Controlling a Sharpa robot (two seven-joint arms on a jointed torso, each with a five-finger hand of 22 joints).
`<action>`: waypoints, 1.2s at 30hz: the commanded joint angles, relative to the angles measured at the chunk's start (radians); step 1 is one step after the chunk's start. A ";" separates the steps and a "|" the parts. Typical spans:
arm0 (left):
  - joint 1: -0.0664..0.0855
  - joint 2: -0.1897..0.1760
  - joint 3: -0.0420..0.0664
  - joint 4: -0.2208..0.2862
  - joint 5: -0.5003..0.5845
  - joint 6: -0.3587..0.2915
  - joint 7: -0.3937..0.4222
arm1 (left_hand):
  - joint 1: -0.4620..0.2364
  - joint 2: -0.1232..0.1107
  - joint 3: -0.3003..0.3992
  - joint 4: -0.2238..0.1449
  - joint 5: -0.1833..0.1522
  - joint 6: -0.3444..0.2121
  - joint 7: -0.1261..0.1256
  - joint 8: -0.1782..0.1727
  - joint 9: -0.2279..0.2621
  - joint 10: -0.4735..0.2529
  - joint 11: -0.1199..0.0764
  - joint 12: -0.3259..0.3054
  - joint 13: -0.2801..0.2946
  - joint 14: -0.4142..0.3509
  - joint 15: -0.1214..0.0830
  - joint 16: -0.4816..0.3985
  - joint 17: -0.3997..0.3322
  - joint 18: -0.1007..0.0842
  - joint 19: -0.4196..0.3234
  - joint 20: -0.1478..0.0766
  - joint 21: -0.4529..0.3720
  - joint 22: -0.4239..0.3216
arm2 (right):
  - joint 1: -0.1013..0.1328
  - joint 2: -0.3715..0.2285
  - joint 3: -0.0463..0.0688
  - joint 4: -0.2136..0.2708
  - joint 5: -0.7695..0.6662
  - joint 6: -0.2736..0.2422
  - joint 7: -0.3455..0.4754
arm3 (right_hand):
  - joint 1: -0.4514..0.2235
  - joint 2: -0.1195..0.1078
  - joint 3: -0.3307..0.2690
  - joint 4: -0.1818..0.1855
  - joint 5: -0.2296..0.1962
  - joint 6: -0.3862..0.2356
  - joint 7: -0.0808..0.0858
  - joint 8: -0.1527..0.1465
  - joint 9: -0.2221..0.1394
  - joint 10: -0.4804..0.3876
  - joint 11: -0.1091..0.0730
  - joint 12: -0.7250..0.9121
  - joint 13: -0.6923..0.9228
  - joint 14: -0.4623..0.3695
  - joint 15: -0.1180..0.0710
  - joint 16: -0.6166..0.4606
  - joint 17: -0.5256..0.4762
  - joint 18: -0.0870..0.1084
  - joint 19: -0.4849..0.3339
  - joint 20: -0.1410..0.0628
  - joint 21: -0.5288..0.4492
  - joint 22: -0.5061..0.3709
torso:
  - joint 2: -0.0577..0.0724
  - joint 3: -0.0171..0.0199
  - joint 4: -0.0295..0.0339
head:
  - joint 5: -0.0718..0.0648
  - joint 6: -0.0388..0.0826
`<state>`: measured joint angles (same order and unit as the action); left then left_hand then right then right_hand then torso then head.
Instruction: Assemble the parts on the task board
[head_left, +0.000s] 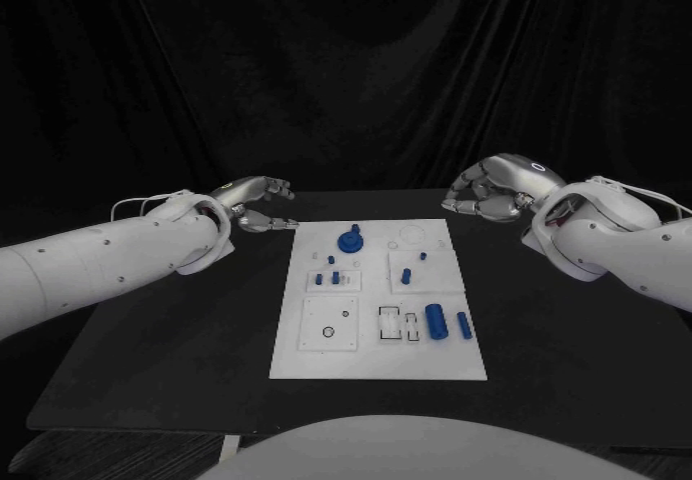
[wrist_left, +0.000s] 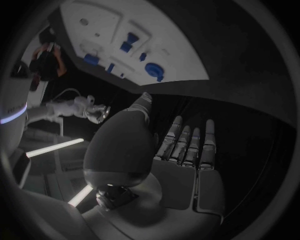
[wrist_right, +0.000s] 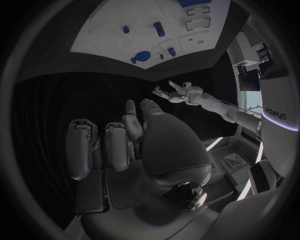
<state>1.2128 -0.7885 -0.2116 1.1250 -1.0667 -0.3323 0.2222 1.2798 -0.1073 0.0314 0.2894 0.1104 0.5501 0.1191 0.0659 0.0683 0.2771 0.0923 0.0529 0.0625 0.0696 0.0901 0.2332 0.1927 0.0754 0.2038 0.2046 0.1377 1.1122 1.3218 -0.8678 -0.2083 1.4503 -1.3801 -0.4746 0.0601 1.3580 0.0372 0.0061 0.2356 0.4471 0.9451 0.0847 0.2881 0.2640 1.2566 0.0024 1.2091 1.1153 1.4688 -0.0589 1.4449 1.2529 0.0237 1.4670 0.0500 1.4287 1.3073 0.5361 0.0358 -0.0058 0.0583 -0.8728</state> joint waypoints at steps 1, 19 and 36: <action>0.009 -0.039 0.000 0.038 0.595 0.267 0.248 | 0.000 -0.022 -0.112 0.010 -0.038 -0.150 -0.030 -0.019 -0.021 -0.144 -0.029 -0.014 -0.032 -0.065 -0.016 -0.168 -0.140 -0.003 -0.101 0.032 -0.089 -0.249 | 0.023 0.013 0.001 0.004 -0.002 -0.027 0.031 | 0.036 -0.021 0.034 0.000 0.063 0.013 0.002 -0.013 -0.005 -0.137 0.003 -0.196 -0.279 0.047 -0.004 -0.003 0.000 0.015 0.037 -0.005 -0.006 0.212 | 0.001 -0.0001 -0.0005 | -0.013 0.000; 0.018 -0.113 -0.001 0.212 0.996 0.461 0.519 | -0.100 -0.037 -0.179 0.012 -0.032 -0.315 -0.098 -0.036 -0.038 -0.231 -0.091 -0.019 -0.047 -0.070 0.007 -0.233 -0.193 0.047 -0.201 0.061 -0.129 -0.989 | 0.077 0.065 0.001 0.009 -0.301 0.356 -0.043 | 0.074 -0.207 0.245 -0.023 -0.282 -0.119 -0.044 -0.177 -0.080 -0.473 0.058 -0.922 -0.899 0.020 0.016 -0.032 -0.056 0.042 -0.023 0.018 -0.142 0.171 | 0.019 -0.0258 0.0191 | -0.051 0.000; -0.019 -0.136 -0.001 0.255 1.005 0.548 0.553 | -0.091 0.111 -0.129 0.005 0.001 -0.315 -0.093 -0.035 -0.038 -0.254 -0.099 -0.013 -0.049 -0.070 0.029 -0.233 -0.193 0.090 -0.202 0.071 -0.129 -1.020 | -0.005 0.145 0.001 -0.110 -0.417 0.462 -0.012 | 0.042 -0.293 0.063 0.063 -0.303 -0.168 -0.113 -0.207 -0.126 -0.706 0.047 -0.960 -1.011 -0.151 0.030 -0.150 -0.287 0.100 -0.208 0.029 -0.496 0.077 | 0.034 -0.0807 0.0664 | -0.093 0.000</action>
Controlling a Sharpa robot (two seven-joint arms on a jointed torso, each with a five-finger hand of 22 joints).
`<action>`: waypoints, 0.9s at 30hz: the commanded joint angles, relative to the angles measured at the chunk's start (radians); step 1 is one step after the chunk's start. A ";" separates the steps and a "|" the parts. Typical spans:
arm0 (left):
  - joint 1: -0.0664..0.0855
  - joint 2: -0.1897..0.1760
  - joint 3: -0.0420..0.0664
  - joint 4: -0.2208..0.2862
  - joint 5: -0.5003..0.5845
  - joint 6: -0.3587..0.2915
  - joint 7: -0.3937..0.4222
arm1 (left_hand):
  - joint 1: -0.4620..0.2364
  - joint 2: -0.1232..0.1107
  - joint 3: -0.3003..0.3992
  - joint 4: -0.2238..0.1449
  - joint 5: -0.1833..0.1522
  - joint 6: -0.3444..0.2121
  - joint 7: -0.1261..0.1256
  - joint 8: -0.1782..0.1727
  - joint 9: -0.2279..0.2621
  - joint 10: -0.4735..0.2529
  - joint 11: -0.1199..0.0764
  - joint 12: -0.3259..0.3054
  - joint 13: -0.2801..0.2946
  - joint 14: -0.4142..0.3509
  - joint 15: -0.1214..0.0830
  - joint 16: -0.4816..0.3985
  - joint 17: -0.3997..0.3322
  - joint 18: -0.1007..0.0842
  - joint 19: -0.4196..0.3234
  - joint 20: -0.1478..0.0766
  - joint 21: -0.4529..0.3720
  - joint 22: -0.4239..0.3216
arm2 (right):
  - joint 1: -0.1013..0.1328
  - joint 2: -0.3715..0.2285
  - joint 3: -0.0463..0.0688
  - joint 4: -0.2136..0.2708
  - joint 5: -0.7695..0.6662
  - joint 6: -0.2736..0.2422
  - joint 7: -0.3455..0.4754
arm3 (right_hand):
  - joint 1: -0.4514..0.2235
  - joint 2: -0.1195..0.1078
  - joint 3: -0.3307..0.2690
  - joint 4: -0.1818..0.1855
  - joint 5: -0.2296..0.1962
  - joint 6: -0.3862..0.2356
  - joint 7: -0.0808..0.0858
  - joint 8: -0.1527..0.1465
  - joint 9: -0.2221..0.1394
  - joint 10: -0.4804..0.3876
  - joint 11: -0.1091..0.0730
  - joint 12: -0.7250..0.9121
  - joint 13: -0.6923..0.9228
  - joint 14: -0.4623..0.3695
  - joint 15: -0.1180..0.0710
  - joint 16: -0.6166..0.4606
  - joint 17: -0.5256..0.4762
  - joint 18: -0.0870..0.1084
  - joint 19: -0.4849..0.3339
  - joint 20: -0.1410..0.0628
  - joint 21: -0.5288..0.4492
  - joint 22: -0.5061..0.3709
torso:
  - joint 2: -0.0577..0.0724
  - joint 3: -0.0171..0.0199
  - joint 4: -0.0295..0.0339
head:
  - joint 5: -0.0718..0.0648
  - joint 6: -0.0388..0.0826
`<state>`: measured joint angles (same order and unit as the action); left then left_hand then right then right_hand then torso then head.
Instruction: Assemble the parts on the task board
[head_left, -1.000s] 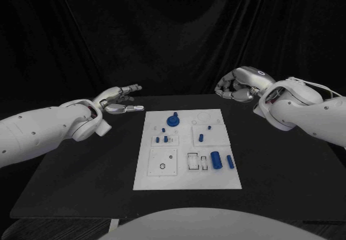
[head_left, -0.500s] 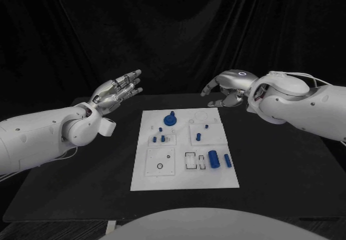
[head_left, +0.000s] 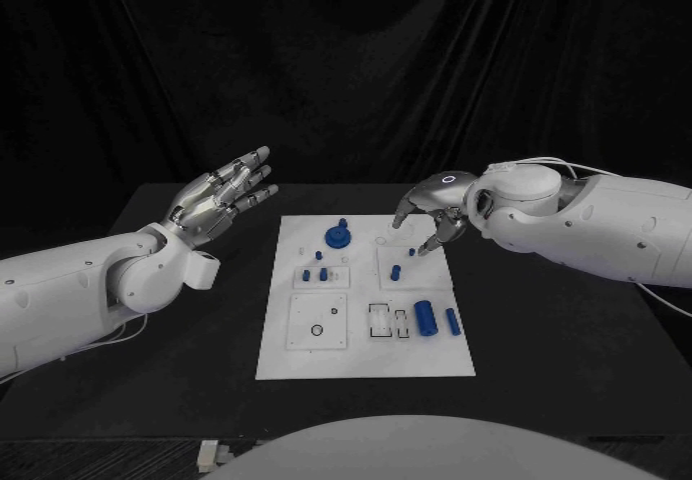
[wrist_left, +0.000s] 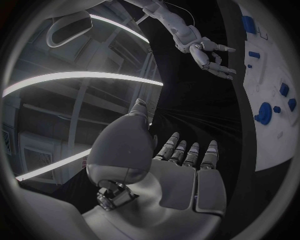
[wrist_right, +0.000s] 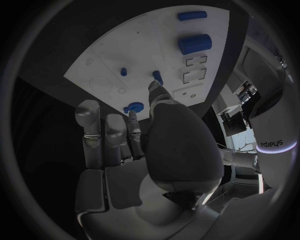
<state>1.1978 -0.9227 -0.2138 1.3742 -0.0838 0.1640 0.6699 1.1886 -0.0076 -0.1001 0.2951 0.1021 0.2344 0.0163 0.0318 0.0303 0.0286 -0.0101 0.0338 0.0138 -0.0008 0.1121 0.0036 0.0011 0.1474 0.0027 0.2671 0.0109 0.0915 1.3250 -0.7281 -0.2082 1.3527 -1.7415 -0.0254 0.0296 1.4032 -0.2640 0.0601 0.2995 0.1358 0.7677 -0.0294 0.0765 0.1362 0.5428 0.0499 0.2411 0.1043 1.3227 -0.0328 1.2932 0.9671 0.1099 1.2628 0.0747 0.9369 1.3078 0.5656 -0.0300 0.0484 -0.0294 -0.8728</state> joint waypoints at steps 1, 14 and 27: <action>-0.004 -0.002 0.001 0.006 0.022 0.052 0.105 | 0.000 0.012 0.003 0.000 0.009 0.001 0.010 -0.001 0.000 -0.006 0.003 0.006 0.000 0.001 0.007 -0.004 -0.001 0.018 -0.001 0.009 -0.002 0.001 | -0.011 0.007 0.001 -0.016 -0.057 0.009 0.022 | 0.008 0.019 0.020 -0.004 0.033 0.011 0.006 0.006 0.001 0.014 0.001 0.018 -0.001 0.001 0.004 0.010 0.009 0.013 0.003 0.006 0.004 0.080 | 0.005 -0.0153 0.0127 | -0.006 0.000; -0.022 -0.011 0.001 0.001 0.022 0.070 0.082 | 0.053 0.065 -0.032 -0.005 0.087 0.020 0.023 0.002 0.002 -0.004 0.023 0.026 0.002 0.002 0.026 -0.002 0.000 0.024 0.010 0.028 0.004 0.035 | -0.066 0.045 0.001 -0.100 -0.063 -0.057 0.045 | 0.105 0.136 0.157 -0.134 0.249 0.076 0.039 0.035 0.017 0.179 0.007 0.141 0.007 0.068 -0.003 0.062 0.089 -0.005 0.088 -0.001 0.107 0.124 | -0.003 -0.0280 0.0152 | -0.004 0.000; -0.025 -0.014 0.001 0.003 0.022 0.084 0.067 | 0.095 0.095 -0.062 -0.011 0.135 0.026 0.031 0.003 0.003 0.003 0.042 0.046 0.005 0.012 0.039 0.008 0.005 0.021 0.018 0.028 0.006 0.047 | -0.094 0.062 0.001 -0.151 -0.064 -0.128 0.058 | 0.050 0.121 0.216 -0.155 0.299 0.116 0.069 0.042 0.029 0.244 0.011 0.150 -0.006 0.105 -0.004 0.088 0.138 -0.017 0.129 -0.002 0.173 0.140 | -0.020 -0.0233 0.0028 | 0.019 0.000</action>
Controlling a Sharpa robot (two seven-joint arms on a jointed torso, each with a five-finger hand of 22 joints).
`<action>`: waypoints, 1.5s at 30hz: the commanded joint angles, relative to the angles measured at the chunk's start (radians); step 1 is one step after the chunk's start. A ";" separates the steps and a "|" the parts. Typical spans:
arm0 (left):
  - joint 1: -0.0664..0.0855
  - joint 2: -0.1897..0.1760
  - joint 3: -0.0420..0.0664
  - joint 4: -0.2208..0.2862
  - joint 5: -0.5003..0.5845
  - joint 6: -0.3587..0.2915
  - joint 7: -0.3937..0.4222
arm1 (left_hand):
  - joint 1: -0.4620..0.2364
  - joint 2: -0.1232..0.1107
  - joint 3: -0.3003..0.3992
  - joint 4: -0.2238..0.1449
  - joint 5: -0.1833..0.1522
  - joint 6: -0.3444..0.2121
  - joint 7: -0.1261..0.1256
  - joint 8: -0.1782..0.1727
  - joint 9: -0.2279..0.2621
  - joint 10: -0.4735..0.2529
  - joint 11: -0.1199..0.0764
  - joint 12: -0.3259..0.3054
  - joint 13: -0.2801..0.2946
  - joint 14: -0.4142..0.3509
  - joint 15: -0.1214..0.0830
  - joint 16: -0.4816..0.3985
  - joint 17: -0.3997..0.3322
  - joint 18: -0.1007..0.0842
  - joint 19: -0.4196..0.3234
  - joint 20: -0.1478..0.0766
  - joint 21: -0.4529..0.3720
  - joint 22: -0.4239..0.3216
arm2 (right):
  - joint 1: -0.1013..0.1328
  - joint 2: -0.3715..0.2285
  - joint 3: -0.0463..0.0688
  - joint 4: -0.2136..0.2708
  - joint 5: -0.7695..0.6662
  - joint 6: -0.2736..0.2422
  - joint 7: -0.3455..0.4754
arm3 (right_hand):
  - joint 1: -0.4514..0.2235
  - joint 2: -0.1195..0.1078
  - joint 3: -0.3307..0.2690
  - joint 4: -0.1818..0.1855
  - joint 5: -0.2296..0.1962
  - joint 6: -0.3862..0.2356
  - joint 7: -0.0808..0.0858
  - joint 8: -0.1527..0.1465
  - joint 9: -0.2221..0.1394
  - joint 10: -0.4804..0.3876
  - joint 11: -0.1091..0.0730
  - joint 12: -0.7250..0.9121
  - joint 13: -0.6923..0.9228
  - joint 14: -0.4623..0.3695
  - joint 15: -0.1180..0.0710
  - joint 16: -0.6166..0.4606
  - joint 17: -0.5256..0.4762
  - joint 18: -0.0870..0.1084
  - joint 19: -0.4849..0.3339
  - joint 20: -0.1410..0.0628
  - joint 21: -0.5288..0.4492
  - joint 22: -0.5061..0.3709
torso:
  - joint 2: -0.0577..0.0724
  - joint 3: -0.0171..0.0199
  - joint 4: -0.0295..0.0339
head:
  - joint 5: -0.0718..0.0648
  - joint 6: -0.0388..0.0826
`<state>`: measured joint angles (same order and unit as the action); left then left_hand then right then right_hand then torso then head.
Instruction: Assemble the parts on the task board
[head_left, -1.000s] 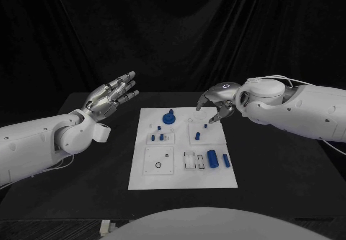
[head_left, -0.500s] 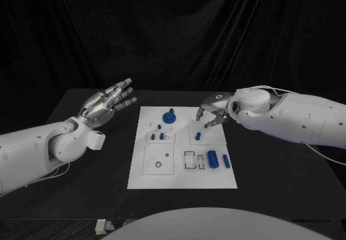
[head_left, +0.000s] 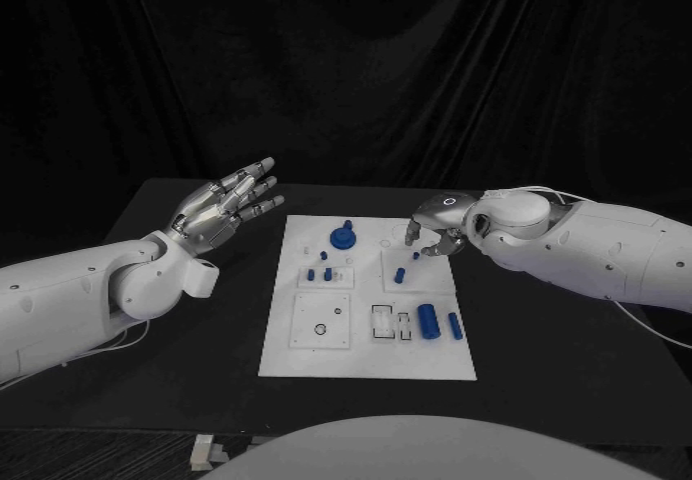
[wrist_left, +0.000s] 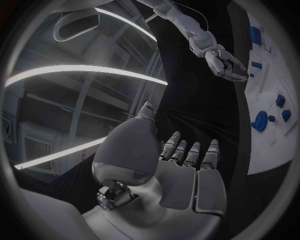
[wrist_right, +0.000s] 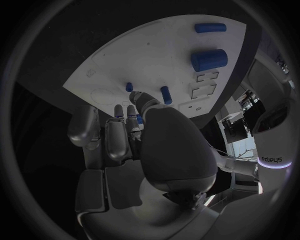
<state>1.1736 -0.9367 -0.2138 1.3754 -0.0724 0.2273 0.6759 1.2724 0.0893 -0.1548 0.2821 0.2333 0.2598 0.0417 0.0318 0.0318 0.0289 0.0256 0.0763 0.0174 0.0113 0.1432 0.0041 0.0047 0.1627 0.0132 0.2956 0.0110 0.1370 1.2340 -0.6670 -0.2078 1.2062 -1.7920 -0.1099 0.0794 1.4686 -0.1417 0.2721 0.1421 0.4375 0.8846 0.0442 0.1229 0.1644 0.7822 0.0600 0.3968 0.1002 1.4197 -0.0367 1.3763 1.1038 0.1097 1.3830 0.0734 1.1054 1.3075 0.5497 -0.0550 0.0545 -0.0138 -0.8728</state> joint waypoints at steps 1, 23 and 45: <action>-0.001 0.001 0.001 0.001 0.010 0.022 0.059 | 0.014 0.000 -0.009 0.001 0.007 0.002 0.007 0.003 0.001 0.003 0.008 0.005 0.002 0.001 0.009 0.008 0.002 0.005 0.008 -0.001 0.007 0.002 | -0.004 0.001 0.001 -0.006 -0.013 -0.042 0.005 | -0.021 -0.003 0.005 0.003 -0.008 -0.001 -0.005 -0.005 0.001 0.005 0.001 -0.007 -0.003 0.009 0.001 0.005 0.000 -0.016 0.009 -0.001 0.004 0.140 | -0.005 0.0022 -0.0034 | 0.004 0.000; -0.004 -0.001 0.001 0.002 0.010 0.034 0.051 | 0.048 0.021 -0.026 -0.011 0.054 0.015 0.015 0.006 0.003 0.005 0.017 0.015 0.003 0.005 0.018 0.014 0.004 0.002 0.015 0.000 0.008 0.008 | -0.048 0.031 0.001 -0.069 -0.013 -0.077 0.010 | -0.063 -0.004 0.014 -0.006 -0.084 0.023 0.012 0.000 0.013 0.039 0.003 0.000 -0.005 0.023 0.001 0.014 0.019 -0.021 0.024 -0.001 0.028 0.146 | -0.008 -0.0015 -0.0061 | 0.012 0.000; -0.005 0.001 0.001 -0.006 0.010 0.044 0.024 | 0.139 0.060 -0.031 -0.090 0.183 0.090 0.054 0.027 0.012 0.031 0.054 0.068 0.011 0.019 0.033 0.031 0.009 -0.021 0.019 0.000 0.007 -0.010 | -0.093 0.078 0.001 -0.140 0.023 -0.146 0.051 | -0.064 0.007 0.056 -0.021 -0.075 0.058 0.038 0.012 0.029 0.134 0.001 -0.002 -0.014 0.039 -0.003 0.025 0.042 -0.029 0.045 -0.004 0.074 0.158 | -0.008 -0.0033 -0.0076 | 0.015 0.000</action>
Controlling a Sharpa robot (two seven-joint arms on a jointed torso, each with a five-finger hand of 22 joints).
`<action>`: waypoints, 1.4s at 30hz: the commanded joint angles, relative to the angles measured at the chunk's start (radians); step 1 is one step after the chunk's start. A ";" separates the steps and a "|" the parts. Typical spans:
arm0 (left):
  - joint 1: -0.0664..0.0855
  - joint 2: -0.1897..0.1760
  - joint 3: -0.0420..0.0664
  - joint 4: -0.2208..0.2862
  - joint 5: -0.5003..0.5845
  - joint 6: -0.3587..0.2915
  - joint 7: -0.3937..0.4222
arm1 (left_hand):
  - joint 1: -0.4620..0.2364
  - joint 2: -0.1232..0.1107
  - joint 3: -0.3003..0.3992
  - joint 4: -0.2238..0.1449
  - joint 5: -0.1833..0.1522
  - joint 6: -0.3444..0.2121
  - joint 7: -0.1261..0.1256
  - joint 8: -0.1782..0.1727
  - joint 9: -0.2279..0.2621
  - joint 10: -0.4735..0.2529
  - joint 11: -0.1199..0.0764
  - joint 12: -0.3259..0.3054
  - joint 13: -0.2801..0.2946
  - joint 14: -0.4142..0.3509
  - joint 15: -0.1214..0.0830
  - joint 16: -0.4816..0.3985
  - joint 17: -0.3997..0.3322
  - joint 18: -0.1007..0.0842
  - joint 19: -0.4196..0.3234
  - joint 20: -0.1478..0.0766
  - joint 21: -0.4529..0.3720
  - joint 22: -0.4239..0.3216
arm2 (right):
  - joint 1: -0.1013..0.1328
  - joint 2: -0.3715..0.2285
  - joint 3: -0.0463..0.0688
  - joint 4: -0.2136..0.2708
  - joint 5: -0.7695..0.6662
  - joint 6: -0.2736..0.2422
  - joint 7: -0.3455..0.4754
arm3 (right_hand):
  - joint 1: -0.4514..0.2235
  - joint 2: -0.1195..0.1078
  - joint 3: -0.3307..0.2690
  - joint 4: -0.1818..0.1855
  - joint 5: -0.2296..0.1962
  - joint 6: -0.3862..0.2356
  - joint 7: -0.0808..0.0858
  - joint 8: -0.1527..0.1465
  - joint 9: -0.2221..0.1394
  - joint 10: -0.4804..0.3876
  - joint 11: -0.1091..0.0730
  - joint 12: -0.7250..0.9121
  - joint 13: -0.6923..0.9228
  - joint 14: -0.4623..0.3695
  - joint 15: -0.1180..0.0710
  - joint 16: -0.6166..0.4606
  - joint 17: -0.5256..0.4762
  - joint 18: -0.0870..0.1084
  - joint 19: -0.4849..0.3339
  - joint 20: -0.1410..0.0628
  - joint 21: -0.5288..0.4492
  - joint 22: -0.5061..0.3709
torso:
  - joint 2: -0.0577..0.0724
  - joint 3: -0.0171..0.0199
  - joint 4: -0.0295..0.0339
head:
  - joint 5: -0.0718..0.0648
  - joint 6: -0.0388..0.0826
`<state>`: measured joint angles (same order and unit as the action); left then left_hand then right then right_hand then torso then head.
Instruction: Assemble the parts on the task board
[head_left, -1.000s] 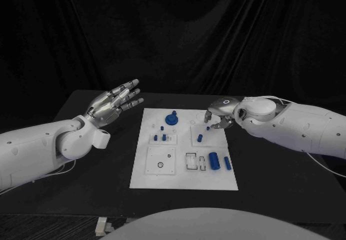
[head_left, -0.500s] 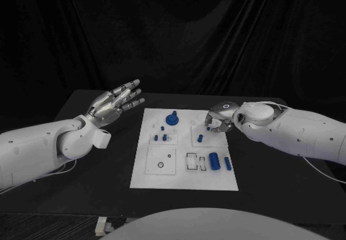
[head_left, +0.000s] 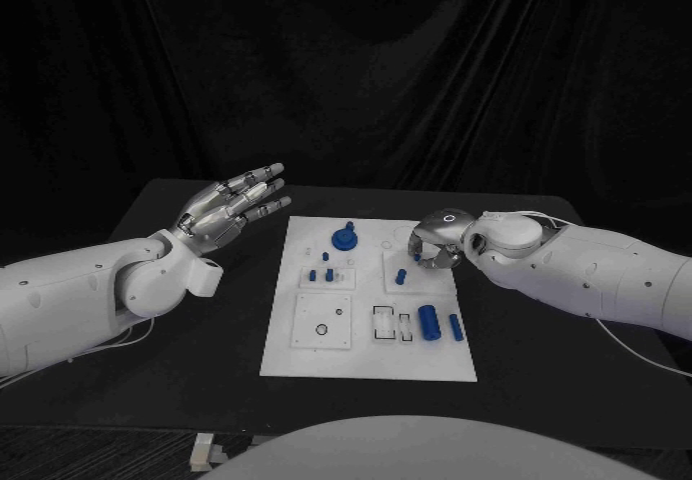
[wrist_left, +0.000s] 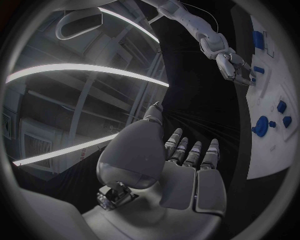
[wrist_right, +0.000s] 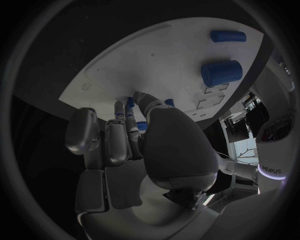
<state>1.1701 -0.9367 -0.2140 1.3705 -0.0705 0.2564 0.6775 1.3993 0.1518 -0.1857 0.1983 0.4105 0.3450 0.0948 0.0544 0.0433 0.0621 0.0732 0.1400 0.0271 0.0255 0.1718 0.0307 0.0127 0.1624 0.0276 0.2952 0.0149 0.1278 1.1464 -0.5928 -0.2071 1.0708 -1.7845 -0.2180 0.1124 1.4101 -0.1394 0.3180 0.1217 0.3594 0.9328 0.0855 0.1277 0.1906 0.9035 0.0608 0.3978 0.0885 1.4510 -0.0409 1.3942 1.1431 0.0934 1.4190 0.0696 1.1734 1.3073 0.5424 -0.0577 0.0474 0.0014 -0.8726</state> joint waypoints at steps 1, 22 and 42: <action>-0.001 0.001 0.001 -0.002 0.009 0.015 0.021 | 0.012 -0.002 0.000 -0.006 0.006 0.005 0.001 0.004 0.001 -0.002 0.007 0.004 0.001 0.005 0.005 0.005 0.001 -0.021 0.006 0.000 0.003 0.001 | -0.006 0.005 0.000 -0.007 0.017 -0.039 0.019 | -0.006 0.004 0.013 -0.001 0.001 0.013 -0.002 0.008 0.004 0.020 -0.001 -0.005 -0.004 0.008 0.001 0.007 0.003 -0.013 0.010 0.000 0.008 0.159 | -0.001 -0.0007 -0.0007 | 0.000 0.000; -0.005 0.005 0.001 -0.011 0.008 0.016 0.005 | 0.032 0.008 0.000 -0.029 0.034 0.017 0.014 0.013 0.002 -0.002 0.012 0.009 0.001 0.007 0.009 0.011 0.002 -0.027 0.014 0.001 0.007 0.012 | -0.010 0.008 0.000 -0.014 0.022 -0.048 0.023 | 0.026 0.024 0.062 -0.049 -0.007 0.094 0.014 0.049 0.047 0.146 -0.010 -0.057 -0.020 0.011 -0.006 0.006 0.005 -0.017 0.015 -0.008 0.028 0.163 | -0.001 0.0012 -0.0006 | 0.004 0.000; -0.006 0.006 0.001 -0.013 0.009 0.019 -0.009 | 0.036 0.011 -0.001 -0.037 0.047 0.022 0.018 0.016 0.002 -0.003 0.012 0.009 0.001 0.007 0.011 0.012 0.002 -0.030 0.020 0.001 0.010 0.021 | 0.015 -0.013 0.000 0.021 0.033 -0.127 0.019 | 0.022 0.025 0.064 -0.067 -0.023 0.136 0.026 0.069 0.078 0.224 -0.006 -0.099 -0.020 0.017 0.017 0.009 0.012 -0.021 0.021 0.011 0.047 0.167 | -0.001 0.0007 -0.0015 | 0.010 0.000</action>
<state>1.1655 -0.9328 -0.2139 1.3560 -0.0701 0.2627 0.6641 1.4264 0.1636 -0.1871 0.1694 0.4541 0.3611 0.1110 0.0635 0.0442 0.0586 0.0768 0.1460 0.0267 0.0325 0.1787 0.0384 0.0132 0.1382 0.0420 0.2952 0.0187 0.1481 1.1532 -0.6034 -0.2087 1.0878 -1.7554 -0.2923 0.1340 1.4276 -0.1174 0.3835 0.0604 0.3427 1.0602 0.1127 0.1925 0.2675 1.1199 0.0544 0.3040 0.0673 1.4643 -0.0312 1.3979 1.1542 0.0771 1.4384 0.0752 1.2142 1.3078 0.5408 -0.0567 0.0458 0.0111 -0.8726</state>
